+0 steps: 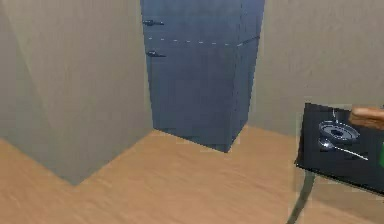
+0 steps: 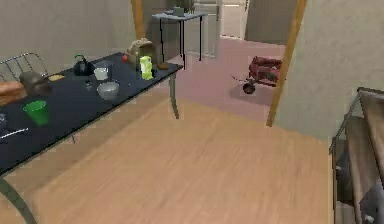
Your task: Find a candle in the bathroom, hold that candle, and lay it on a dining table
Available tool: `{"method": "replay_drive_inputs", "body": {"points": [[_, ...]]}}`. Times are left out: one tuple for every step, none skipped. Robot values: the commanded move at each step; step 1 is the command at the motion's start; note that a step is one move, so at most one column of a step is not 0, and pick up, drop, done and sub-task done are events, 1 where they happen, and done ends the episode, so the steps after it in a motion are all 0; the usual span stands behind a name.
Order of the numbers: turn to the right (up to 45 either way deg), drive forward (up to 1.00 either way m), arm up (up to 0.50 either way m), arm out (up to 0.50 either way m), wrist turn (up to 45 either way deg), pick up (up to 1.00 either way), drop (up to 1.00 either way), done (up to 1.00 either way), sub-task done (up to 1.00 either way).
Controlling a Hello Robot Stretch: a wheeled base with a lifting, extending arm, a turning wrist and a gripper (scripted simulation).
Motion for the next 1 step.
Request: {"method": "replay_drive_inputs", "body": {"points": [[45.0,0.0,0.0,0.0,0.0,0.0,0.0,0.0,0.0]]}}
